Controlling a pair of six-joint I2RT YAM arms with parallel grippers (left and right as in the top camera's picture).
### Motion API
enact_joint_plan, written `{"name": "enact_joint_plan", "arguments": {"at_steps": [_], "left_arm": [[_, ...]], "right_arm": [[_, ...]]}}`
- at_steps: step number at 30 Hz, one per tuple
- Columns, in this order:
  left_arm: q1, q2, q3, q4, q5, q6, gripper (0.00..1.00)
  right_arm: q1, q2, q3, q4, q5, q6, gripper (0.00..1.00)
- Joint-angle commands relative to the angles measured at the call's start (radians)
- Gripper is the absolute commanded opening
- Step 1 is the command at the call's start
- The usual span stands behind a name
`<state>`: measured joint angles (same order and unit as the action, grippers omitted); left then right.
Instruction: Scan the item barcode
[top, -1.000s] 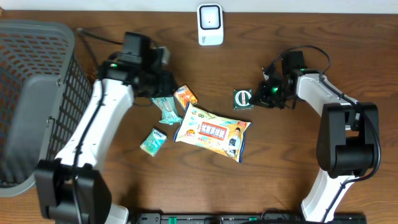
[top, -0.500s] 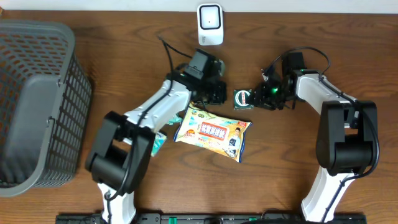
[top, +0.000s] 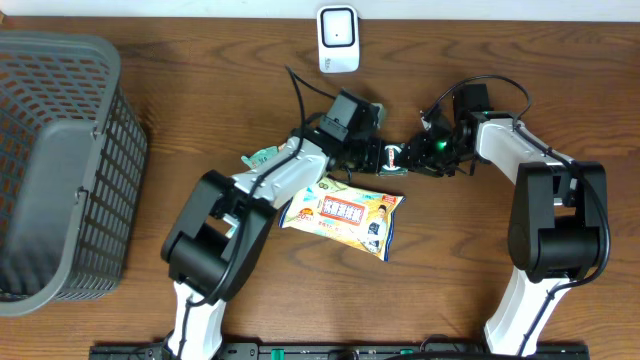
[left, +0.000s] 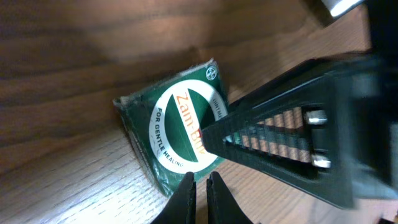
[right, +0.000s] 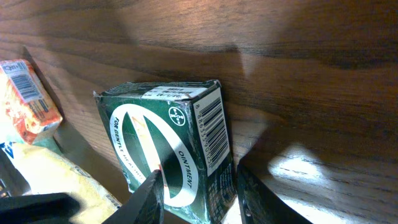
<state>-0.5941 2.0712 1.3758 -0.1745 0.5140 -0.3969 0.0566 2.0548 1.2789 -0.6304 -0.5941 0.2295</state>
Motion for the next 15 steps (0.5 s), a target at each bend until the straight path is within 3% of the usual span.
{"name": "enact_joint_plan", "arguments": {"at_steps": [1,9,11,15], "left_arm": [[-0.010,0.051,0.002,0.016,-0.010,-0.010,0.08],[-0.010,0.081,0.002,-0.011,-0.116,-0.028,0.08],[-0.010,0.089,0.002,-0.021,-0.122,-0.028,0.07],[-0.010,0.118,0.002,-0.035,-0.122,-0.051,0.08]], "right_arm": [[0.001,0.057,-0.032,-0.009,0.090,-0.003,0.35],[0.001,0.057,-0.032,-0.012,0.090,-0.003,0.35],[0.001,0.056,-0.032,-0.014,0.087,-0.003,0.44],[-0.015,0.056,-0.032,-0.016,0.040,-0.023,0.51]]}}
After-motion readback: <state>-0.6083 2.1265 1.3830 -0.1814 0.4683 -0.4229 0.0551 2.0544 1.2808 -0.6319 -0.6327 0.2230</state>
